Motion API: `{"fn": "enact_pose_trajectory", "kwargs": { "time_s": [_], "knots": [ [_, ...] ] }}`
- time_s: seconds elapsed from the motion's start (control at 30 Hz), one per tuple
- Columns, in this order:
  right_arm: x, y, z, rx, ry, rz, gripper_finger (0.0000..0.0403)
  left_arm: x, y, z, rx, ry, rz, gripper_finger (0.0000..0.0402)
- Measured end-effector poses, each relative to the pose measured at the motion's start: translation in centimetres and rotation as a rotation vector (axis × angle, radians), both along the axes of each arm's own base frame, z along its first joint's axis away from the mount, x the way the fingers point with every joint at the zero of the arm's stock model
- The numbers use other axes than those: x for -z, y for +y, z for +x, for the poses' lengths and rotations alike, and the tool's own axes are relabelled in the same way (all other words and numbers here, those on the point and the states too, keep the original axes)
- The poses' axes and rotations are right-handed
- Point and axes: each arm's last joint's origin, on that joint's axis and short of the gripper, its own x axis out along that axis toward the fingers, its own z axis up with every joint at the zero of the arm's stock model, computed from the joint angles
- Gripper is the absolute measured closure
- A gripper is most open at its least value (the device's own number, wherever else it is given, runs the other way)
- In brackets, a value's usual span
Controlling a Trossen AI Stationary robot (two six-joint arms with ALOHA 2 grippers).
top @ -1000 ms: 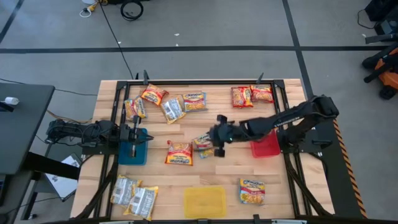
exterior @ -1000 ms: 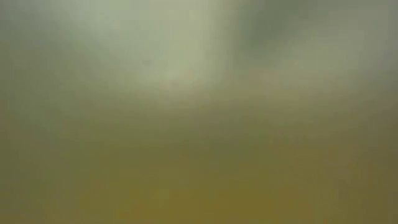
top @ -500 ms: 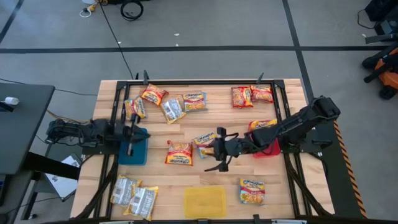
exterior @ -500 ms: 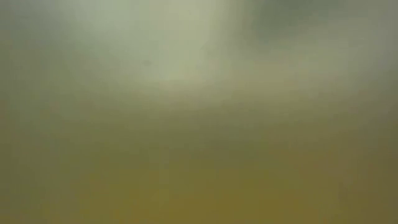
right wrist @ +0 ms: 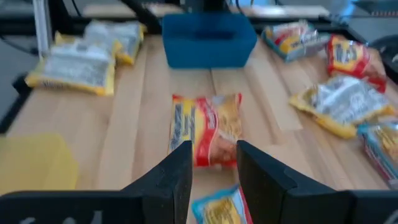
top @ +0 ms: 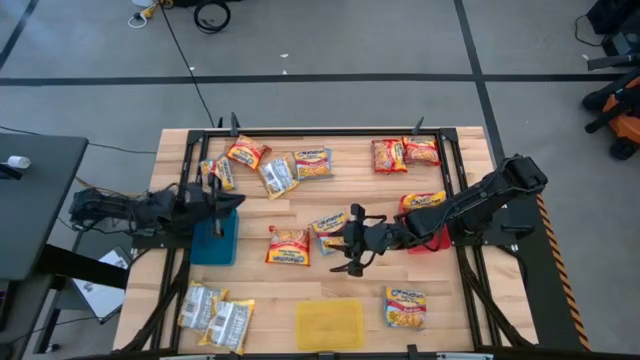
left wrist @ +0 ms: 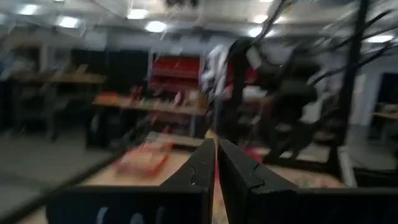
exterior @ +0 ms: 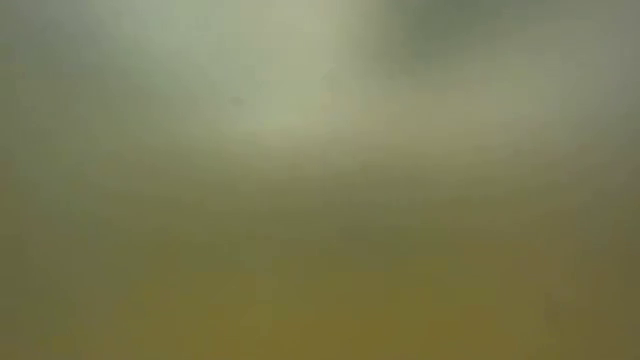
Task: Sort Maruchan noodles
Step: Put the yellow noodle pack into the red bin
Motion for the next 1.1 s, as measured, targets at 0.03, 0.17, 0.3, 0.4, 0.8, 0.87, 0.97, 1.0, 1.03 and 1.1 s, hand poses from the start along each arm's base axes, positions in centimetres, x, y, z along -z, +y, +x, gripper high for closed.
{"fn": "enact_pose_trajectory", "kwargs": {
  "time_s": [0.03, 0.17, 0.3, 0.4, 0.8, 0.87, 0.97, 1.0, 1.03, 1.1],
  "knots": [
    [-0.2, -0.1, 0.1, 0.001, -0.021, 0.003, 0.0272, 0.3, 0.0, 0.3, -0.026, 0.069, -0.014, 0.0377],
    [-1.0, -0.8, 0.8, 0.001, -0.106, -0.029, 0.0272, 1.0, 0.4, 1.6, -0.202, 0.308, -0.049, 0.0377],
    [-1.9, -1.8, 1.3, 0.032, -0.197, -0.011, 0.0272, 1.3, 0.8, 3.3, -0.231, 0.51, -0.04, 0.0377],
    [-2.0, -2.1, 1.5, 0.046, -0.216, 0.022, 0.0272, 1.0, 1.2, 4.9, -0.237, 0.629, 0.02, 0.0376],
    [-1.8, -0.3, 0.9, -0.012, -0.189, 0.034, 0.0272, 0.7, 6.2, 11.1, -0.252, 1.125, 0.073, 0.0201],
    [-1.5, 0.2, 0.6, -0.03, -0.163, 0.027, 0.0272, 1.6, 7.2, 11.7, -0.276, 1.227, 0.133, 0.0164],
    [-1.1, 1.0, 0.2, -0.045, -0.114, 0.033, 0.0272, 3.1, 8.0, 12.4, -0.258, 1.367, 0.283, 0.0126],
    [-0.9, 1.2, 0.1, -0.046, -0.097, 0.036, 0.0272, 3.6, 8.1, 12.6, -0.245, 1.41, 0.334, 0.0119],
    [-0.8, 1.3, 0.0, -0.045, -0.082, 0.037, 0.0272, 4.2, 8.1, 12.8, -0.227, 1.449, 0.383, 0.0116],
    [-0.5, 1.6, -0.3, -0.046, -0.06, 0.038, 0.0272, 5.2, 8.1, 13.1, -0.201, 1.517, 0.46, 0.0113]
  ]
}}
